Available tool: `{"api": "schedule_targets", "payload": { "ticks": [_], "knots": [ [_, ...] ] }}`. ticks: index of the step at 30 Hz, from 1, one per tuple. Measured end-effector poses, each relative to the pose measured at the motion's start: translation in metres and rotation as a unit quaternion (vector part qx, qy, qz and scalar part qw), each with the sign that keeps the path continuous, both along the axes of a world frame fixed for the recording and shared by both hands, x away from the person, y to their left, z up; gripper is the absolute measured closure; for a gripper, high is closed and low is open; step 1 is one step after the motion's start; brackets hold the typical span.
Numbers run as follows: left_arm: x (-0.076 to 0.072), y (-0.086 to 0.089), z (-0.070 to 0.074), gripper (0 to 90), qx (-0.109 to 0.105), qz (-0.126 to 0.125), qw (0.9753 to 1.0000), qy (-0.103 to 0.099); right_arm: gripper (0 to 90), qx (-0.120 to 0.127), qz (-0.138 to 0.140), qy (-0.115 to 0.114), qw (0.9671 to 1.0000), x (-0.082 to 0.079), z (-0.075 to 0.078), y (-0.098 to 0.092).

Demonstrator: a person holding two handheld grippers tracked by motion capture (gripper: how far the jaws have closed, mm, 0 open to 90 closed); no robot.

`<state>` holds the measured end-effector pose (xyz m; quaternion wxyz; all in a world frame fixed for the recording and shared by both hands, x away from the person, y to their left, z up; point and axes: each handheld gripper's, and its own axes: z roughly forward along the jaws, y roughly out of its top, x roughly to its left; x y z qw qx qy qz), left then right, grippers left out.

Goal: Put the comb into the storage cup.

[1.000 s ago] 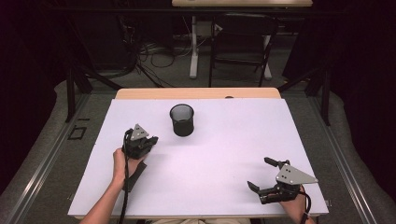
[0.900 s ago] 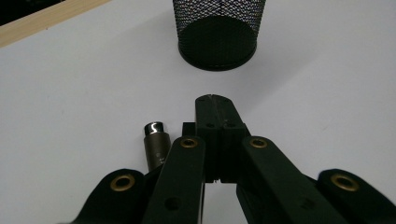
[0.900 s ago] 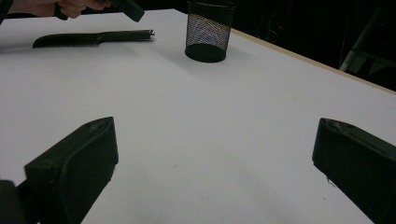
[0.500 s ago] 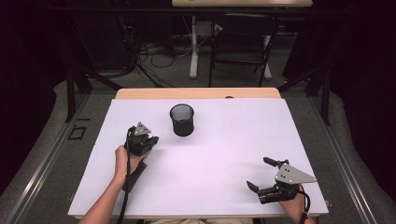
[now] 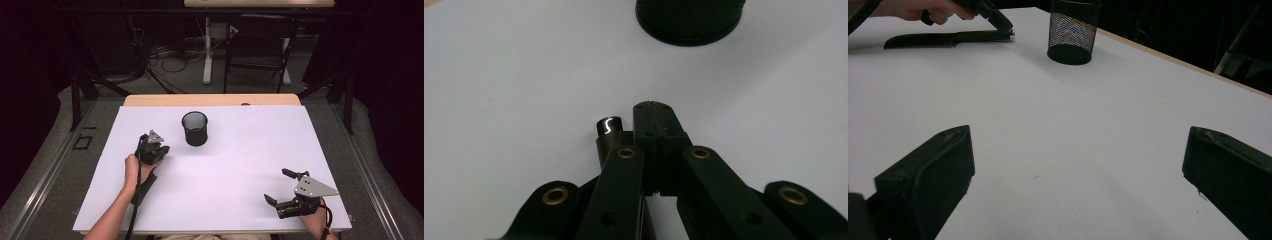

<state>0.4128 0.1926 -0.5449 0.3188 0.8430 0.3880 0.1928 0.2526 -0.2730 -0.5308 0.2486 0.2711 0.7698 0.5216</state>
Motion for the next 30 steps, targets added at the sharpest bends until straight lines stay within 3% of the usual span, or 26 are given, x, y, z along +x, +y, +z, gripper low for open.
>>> {"api": "schedule_targets", "payload": {
  "ticks": [10, 30],
  "knots": [
    [0.0048, -0.0016, -0.0041, 90.0, 0.020, 0.005, 0.9998, -0.002, 0.0, -0.001, 0.000, 0.001, 1.0000, -0.0002, 0.0001, -0.0002],
    [0.0078, 0.0053, -0.0059, 90.0, 0.012, 0.026, 0.9996, -0.005, 0.0, -0.003, 0.000, 0.001, 1.0000, 0.0000, -0.0001, -0.0003]
  ]
}}
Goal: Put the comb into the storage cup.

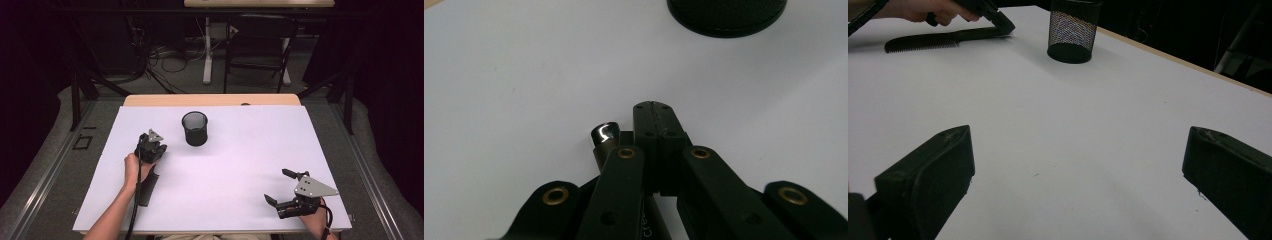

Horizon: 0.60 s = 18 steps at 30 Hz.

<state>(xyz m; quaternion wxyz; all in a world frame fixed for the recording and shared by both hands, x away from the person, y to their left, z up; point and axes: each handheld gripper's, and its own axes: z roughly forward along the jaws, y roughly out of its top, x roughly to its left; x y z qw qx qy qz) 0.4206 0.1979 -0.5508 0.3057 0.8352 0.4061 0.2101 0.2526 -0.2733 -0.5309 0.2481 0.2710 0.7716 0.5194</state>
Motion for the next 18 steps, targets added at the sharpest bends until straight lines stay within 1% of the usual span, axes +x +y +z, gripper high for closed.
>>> {"api": "schedule_targets", "payload": {
  "ticks": [3, 11, 18],
  "knots": [
    [0.0003, 0.0016, -0.0006, 90.0, -0.005, 0.008, 0.9999, -0.004, 0.0, 0.000, 0.001, -0.001, 1.0000, 0.0000, -0.0001, 0.0002],
    [0.0011, 0.0039, -0.0016, 90.0, -0.008, 0.015, 0.9999, -0.003, 0.0, 0.000, 0.000, 0.000, 1.0000, 0.0001, -0.0001, 0.0001],
    [0.0020, 0.0078, -0.0026, 90.0, -0.008, 0.028, 0.9996, -0.005, 0.0, -0.001, 0.000, 0.001, 1.0000, -0.0001, 0.0000, -0.0001]
  ]
}}
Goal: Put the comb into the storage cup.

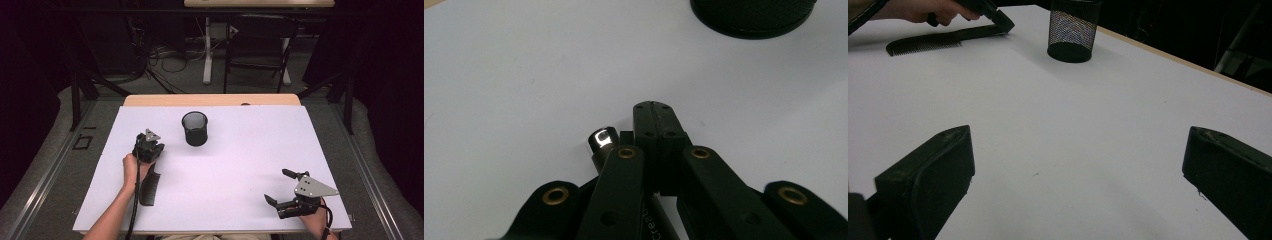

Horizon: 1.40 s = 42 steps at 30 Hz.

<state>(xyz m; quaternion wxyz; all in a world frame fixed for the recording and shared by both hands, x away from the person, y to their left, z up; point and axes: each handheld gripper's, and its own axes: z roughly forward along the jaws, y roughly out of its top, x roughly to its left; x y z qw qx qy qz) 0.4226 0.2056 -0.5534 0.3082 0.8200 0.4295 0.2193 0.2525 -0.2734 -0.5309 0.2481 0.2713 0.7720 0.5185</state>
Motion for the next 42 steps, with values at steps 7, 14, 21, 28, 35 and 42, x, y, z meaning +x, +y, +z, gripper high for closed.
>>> {"api": "schedule_targets", "payload": {
  "ticks": [7, 14, 21, 28, 35, 42],
  "knots": [
    [0.0002, 0.0015, -0.0003, 90.0, 0.000, 0.008, 1.0000, 0.000, 0.0, 0.000, 0.001, -0.001, 1.0000, 0.0001, -0.0001, 0.0003],
    [0.0007, 0.0032, -0.0010, 90.0, 0.000, 0.011, 0.9999, 0.002, 0.0, 0.000, 0.001, 0.000, 1.0000, 0.0000, 0.0001, 0.0002],
    [-0.0002, 0.0043, 0.0001, 90.0, 0.000, 0.018, 0.9998, 0.000, 0.0, 0.000, 0.001, 0.000, 1.0000, -0.0007, 0.0005, 0.0002],
    [0.0003, 0.0058, -0.0012, 90.0, 0.003, 0.021, 0.9998, 0.004, 0.0, -0.001, 0.000, 0.000, 1.0000, -0.0012, 0.0006, 0.0002],
    [0.0002, 0.0071, -0.0015, 90.0, 0.003, 0.027, 0.9996, 0.006, 0.0, -0.001, 0.001, 0.000, 1.0000, -0.0013, 0.0006, 0.0007],
    [-0.0003, 0.0087, -0.0011, 90.0, 0.005, 0.036, 0.9993, 0.009, 0.0, -0.001, 0.001, 0.000, 1.0000, -0.0012, 0.0008, 0.0005]
  ]
}}
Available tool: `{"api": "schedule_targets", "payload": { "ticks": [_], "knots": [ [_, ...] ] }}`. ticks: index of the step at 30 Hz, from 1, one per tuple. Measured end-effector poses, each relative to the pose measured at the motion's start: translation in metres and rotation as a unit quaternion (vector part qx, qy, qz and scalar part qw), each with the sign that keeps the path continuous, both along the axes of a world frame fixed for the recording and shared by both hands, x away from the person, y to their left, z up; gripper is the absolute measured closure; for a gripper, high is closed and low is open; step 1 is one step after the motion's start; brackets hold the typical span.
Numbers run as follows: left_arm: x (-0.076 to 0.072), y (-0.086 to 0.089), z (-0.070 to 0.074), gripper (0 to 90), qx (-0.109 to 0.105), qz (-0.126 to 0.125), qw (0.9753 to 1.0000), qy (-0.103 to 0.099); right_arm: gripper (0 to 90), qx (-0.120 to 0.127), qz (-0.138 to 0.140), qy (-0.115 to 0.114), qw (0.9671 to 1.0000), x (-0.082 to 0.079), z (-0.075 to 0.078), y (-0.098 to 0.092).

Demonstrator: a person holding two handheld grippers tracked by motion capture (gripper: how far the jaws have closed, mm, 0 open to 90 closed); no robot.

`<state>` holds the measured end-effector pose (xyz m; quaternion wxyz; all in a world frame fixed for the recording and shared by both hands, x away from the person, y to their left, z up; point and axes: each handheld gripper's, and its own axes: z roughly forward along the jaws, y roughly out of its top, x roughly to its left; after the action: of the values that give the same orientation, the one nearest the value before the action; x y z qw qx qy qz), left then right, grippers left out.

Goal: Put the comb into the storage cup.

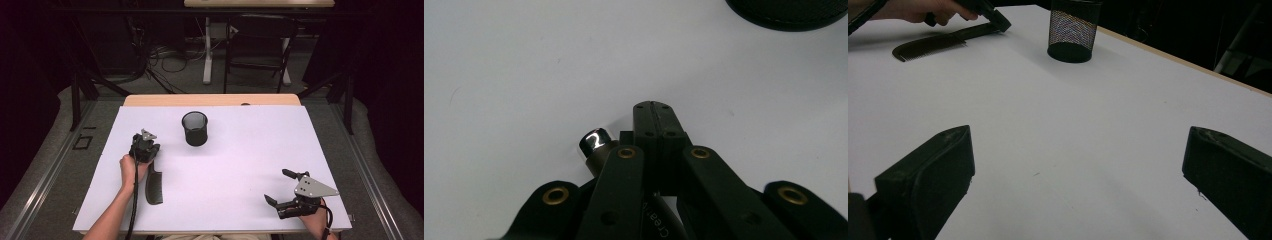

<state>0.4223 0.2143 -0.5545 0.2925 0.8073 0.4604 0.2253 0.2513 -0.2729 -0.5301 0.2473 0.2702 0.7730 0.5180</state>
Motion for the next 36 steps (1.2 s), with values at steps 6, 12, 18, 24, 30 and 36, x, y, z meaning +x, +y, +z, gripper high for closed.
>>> {"api": "schedule_targets", "payload": {
  "ticks": [6, 12, 18, 24, 30, 36],
  "knots": [
    [0.000, 0.003, 0.000, 90.0, -0.004, 0.010, 0.9999, 0.003, 0.0, -0.001, -0.001, 0.001, 1.0000, 0.001, -0.001, 0.000],
    [-0.001, 0.007, 0.000, 90.0, -0.004, 0.014, 0.9999, 0.005, 0.0, -0.002, -0.001, 0.001, 1.0000, 0.000, 0.000, 0.000],
    [-0.003, 0.012, -0.001, 90.0, -0.006, 0.023, 0.9996, 0.011, 0.0, -0.001, 0.001, 0.002, 1.0000, 0.001, -0.001, 0.000],
    [-0.007, 0.017, 0.000, 90.0, -0.002, 0.025, 0.9996, 0.014, 0.0, -0.001, 0.000, 0.002, 1.0000, 0.001, -0.001, -0.001],
    [-0.008, 0.020, -0.001, 90.0, -0.005, 0.032, 0.9993, 0.019, 0.0, 0.000, 0.000, 0.002, 1.0000, 0.000, 0.000, -0.001],
    [-0.009, 0.022, -0.002, 90.0, -0.004, 0.029, 0.9993, 0.025, 0.0, -0.003, 0.000, 0.004, 1.0000, 0.000, 0.000, -0.002]
  ]
}}
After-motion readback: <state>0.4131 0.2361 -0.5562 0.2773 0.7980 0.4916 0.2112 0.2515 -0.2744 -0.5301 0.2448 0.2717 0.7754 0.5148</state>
